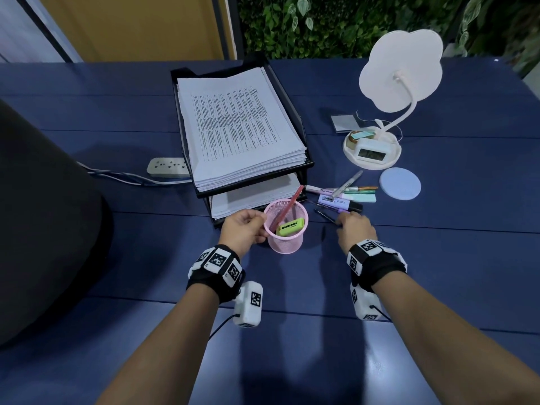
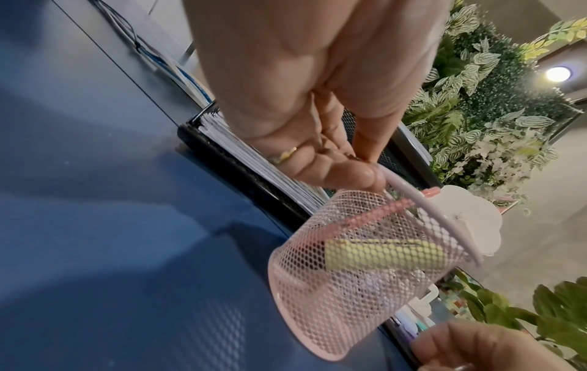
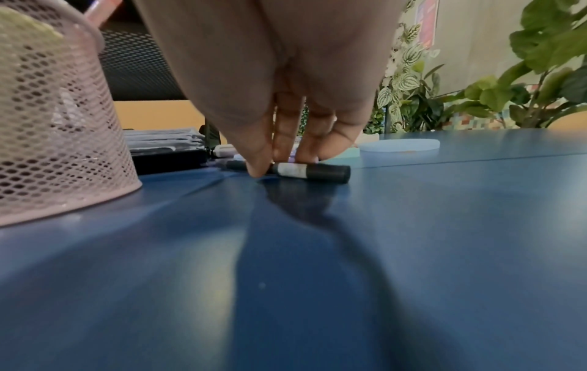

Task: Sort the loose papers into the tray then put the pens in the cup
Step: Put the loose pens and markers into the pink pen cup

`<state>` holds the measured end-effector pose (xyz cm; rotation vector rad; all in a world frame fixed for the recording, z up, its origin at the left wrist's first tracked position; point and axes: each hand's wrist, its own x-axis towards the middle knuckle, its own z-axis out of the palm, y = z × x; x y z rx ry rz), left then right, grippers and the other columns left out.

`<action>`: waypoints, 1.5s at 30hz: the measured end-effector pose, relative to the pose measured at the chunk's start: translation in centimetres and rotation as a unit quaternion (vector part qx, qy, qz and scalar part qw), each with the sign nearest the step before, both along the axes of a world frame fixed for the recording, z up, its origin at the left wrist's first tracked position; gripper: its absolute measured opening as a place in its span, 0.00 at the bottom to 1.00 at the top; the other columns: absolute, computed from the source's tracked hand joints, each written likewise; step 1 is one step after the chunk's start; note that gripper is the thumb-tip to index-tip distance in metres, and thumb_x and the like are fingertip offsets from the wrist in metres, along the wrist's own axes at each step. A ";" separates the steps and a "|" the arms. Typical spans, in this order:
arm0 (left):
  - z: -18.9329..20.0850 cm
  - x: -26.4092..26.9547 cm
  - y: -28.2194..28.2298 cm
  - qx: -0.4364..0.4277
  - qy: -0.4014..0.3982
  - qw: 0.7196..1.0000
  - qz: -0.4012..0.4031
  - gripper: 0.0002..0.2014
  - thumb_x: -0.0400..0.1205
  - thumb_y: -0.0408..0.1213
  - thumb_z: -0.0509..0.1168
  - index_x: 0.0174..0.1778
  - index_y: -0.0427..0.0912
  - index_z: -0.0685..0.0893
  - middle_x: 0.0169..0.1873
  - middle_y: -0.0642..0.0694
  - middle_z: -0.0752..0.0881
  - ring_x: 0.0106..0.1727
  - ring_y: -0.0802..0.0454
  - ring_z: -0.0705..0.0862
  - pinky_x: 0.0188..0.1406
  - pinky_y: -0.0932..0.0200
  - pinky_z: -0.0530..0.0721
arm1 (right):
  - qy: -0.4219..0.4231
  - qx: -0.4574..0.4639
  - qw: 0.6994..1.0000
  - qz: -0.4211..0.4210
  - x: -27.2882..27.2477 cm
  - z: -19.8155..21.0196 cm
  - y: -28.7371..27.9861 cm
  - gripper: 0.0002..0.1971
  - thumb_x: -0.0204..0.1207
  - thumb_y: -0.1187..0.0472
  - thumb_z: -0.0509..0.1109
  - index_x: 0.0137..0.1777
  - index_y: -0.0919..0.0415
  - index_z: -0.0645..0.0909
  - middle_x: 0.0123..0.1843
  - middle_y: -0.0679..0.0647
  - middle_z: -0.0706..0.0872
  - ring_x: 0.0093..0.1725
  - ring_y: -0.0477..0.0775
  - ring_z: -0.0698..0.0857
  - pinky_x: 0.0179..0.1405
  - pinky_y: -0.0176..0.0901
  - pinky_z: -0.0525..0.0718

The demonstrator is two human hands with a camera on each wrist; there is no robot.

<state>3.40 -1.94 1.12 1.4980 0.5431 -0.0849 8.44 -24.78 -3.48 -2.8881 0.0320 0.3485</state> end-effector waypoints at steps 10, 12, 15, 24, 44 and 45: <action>0.1 -0.1 -0.2 -0.002 -0.003 1.000 0.000 0.08 0.82 0.27 0.64 0.37 0.39 0.82 0.23 0.44 0.83 0.18 0.59 0.80 0.20 0.68 0.81 | 0.027 0.111 0.990 -0.084 -1.1 1.2 0.3 0.04 0.71 0.66 0.66 0.43 0.63 0.74 0.45 0.60 0.79 0.48 0.63 0.80 0.41 0.44 0.76; 0.1 -0.1 -0.2 -0.005 -0.003 1.000 0.002 0.08 0.82 0.27 0.64 0.37 0.39 0.82 0.24 0.44 0.83 0.18 0.59 0.80 0.19 0.68 0.81 | -0.029 0.233 0.963 -0.134 -1.0 2.4 0.6 0.07 0.72 0.66 0.67 0.49 0.63 0.75 0.44 0.60 0.81 0.48 0.63 0.82 0.41 0.44 0.76; 0.0 -0.2 -0.2 -0.005 -0.003 1.000 0.002 0.08 0.82 0.27 0.64 0.37 0.39 0.82 0.27 0.42 0.83 0.18 0.59 0.81 0.19 0.67 0.82 | -0.146 0.387 0.895 -0.167 -0.7 4.8 1.4 0.08 0.72 0.66 0.67 0.50 0.60 0.75 0.44 0.58 0.86 0.46 0.59 0.84 0.49 0.47 0.82; 0.0 -0.2 -0.3 -0.002 -0.002 1.000 -0.001 0.08 0.82 0.27 0.65 0.38 0.39 0.81 0.27 0.40 0.82 0.18 0.58 0.81 0.19 0.67 0.82 | -0.145 0.504 0.850 -0.043 -0.3 7.2 4.7 0.08 0.74 0.66 0.71 0.46 0.54 0.77 0.37 0.48 0.84 0.38 0.50 0.84 0.47 0.48 0.86; -0.1 0.3 0.3 0.008 -0.006 1.000 0.005 0.08 0.82 0.26 0.64 0.38 0.38 0.81 0.27 0.39 0.81 0.18 0.59 0.80 0.19 0.67 0.81 | -0.027 0.136 0.990 -0.020 1.4 1.1 1.3 0.17 0.75 0.71 0.59 0.61 0.66 0.82 0.59 0.67 0.84 0.62 0.70 0.79 0.58 0.55 0.82; -0.1 0.4 0.4 0.008 -0.006 1.000 0.004 0.08 0.82 0.26 0.64 0.38 0.38 0.81 0.27 0.40 0.81 0.17 0.59 0.80 0.19 0.67 0.81 | -0.020 0.105 0.994 -0.004 1.4 0.7 1.3 0.18 0.74 0.71 0.59 0.61 0.65 0.81 0.60 0.66 0.83 0.62 0.70 0.78 0.57 0.55 0.82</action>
